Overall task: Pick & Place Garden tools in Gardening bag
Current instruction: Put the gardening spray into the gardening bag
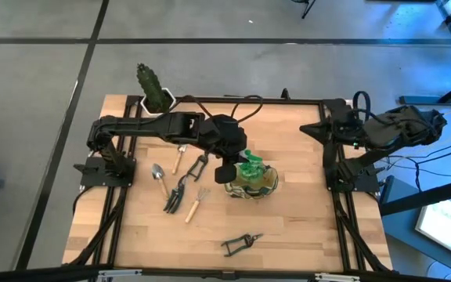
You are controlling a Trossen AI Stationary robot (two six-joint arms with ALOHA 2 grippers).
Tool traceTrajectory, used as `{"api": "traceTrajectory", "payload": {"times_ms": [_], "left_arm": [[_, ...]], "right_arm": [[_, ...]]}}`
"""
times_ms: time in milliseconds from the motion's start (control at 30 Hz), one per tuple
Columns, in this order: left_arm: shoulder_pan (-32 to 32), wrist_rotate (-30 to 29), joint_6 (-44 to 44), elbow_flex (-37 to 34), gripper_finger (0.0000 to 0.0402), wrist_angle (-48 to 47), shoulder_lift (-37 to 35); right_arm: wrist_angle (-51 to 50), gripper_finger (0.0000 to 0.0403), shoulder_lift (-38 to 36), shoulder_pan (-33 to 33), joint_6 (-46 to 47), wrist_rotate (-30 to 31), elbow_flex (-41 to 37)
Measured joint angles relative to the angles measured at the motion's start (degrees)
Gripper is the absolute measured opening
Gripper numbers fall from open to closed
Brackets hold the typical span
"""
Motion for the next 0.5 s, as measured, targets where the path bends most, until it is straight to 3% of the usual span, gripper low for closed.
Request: {"api": "traceTrajectory", "payload": {"times_ms": [167,500], "left_arm": [[0.0,-1.7,-1.7,-0.1,0.0042,-6.3,0.0],[-0.1,0.8,-4.3,-0.1,0.0042,-5.3,0.9]], "right_arm": [[-3.2,0.0,0.0,0.0,-0.1,-1.2,0.0],[-3.7,0.0,-2.1,0.0,1.7,-1.2,-6.9]]}}
